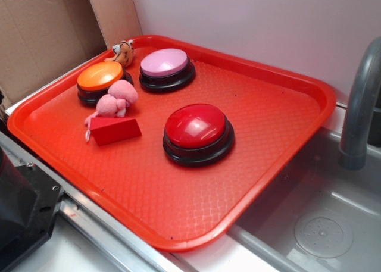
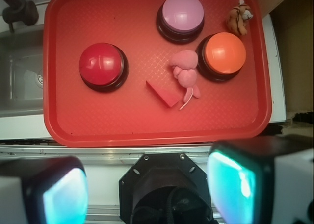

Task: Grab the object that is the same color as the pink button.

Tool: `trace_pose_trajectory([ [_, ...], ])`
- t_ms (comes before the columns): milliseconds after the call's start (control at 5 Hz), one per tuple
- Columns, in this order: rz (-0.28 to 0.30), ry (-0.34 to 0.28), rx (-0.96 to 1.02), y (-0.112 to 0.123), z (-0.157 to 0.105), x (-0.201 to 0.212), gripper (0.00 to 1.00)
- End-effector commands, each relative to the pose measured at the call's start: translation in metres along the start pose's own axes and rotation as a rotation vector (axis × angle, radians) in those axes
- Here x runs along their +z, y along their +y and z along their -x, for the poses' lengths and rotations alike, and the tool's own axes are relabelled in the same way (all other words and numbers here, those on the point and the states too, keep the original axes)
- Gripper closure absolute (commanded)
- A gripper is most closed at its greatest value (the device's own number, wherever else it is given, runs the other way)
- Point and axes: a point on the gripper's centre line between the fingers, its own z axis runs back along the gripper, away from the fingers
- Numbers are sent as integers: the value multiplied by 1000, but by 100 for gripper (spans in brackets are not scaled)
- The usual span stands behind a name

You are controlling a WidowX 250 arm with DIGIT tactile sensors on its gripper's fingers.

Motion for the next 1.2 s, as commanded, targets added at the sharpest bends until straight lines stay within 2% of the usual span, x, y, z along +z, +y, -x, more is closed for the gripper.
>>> trace_pose_trajectory([
  [0,0,0,0,0,0,0,0],
  [200,-27,-14,176,11,-11,-18,0],
  [400,-61,0,314,21,-20,-40,0],
  [600,-88,-42,525,38,-31,-71,0],
  [800,-138,-77,623,51,-45,-98,0],
  [1000,-146,-122,687,59,-59,-123,0],
])
